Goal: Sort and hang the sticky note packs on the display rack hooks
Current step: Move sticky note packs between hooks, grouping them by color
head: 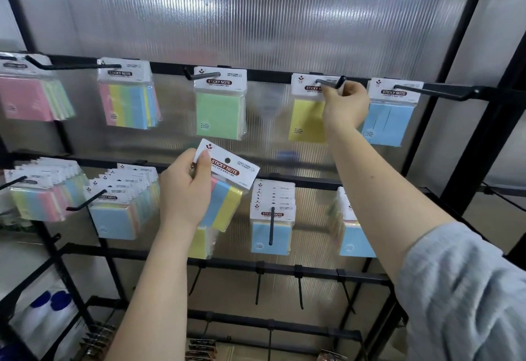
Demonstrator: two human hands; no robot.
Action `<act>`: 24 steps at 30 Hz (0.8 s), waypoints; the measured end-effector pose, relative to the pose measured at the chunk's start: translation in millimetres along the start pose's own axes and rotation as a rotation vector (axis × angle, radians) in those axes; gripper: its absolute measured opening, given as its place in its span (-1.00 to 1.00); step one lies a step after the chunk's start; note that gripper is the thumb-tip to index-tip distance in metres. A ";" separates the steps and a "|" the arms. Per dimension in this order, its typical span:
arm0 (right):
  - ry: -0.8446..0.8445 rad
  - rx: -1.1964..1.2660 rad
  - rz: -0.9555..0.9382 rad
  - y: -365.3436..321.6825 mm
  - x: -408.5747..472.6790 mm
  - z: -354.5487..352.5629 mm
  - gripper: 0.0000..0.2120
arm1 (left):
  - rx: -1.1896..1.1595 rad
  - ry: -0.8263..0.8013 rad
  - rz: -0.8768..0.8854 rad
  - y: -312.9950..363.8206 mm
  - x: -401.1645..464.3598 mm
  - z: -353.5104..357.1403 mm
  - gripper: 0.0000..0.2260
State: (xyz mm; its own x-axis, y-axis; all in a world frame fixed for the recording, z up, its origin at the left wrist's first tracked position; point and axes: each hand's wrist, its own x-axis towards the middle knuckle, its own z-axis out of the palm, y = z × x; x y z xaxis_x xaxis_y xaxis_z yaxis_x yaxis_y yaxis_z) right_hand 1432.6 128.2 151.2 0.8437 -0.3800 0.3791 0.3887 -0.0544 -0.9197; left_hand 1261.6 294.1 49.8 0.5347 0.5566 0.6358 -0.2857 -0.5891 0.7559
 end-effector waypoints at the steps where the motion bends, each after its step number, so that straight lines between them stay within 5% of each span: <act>1: 0.007 0.006 0.002 0.3 0.6 1.0 -0.82 | -0.003 -0.005 0.005 -0.7 1.3 0.1 -0.65; 17: 0.305 0.056 0.041 30.6 -44.3 6.7 -0.81 | 0.008 -0.140 0.114 -21.5 40.1 -22.7 -0.59; 24: 0.178 -0.010 0.109 51.9 -103.4 3.4 -0.73 | 0.021 -0.127 0.123 -25.0 43.1 -51.2 -0.59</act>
State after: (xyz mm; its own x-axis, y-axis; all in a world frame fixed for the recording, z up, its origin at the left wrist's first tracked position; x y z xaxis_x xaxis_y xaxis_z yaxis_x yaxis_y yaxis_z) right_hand 1366.7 167.8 64.6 0.8016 -0.5411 0.2543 0.2946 -0.0127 -0.9555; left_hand 1251.0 362.9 66.3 0.5934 0.4020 0.6973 -0.3392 -0.6607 0.6696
